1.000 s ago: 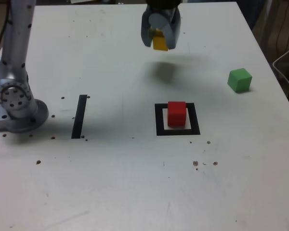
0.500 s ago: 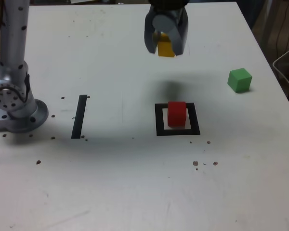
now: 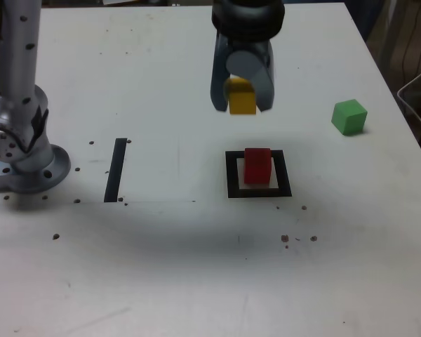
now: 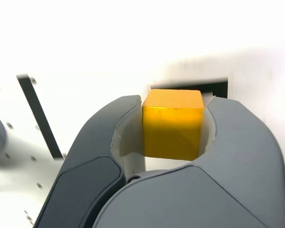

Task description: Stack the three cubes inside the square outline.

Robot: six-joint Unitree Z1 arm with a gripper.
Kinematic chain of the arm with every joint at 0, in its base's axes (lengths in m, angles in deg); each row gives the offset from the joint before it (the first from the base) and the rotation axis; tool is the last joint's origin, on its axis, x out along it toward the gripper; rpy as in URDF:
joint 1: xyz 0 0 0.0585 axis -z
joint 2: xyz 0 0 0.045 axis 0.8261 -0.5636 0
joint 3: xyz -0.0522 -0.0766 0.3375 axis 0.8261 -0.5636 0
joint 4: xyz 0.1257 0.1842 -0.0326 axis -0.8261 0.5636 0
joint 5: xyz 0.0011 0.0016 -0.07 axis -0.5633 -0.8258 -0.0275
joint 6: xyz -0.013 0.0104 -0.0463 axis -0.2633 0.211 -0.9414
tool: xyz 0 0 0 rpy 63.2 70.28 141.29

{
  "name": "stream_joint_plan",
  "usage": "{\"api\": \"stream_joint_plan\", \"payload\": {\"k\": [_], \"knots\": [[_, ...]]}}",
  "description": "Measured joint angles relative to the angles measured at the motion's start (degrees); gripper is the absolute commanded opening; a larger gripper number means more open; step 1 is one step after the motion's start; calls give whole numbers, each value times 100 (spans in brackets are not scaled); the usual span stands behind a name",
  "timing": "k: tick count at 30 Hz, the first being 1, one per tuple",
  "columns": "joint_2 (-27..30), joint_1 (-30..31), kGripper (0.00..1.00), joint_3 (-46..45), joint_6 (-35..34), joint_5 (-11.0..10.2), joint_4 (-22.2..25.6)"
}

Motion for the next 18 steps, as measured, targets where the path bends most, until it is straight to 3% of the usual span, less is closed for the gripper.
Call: {"api": "stream_joint_plan", "payload": {"k": [5,18], "knots": [[-165,207,27,-10,-228,128,-87],[-350,450,26,-122,-841,93,-163]]}}
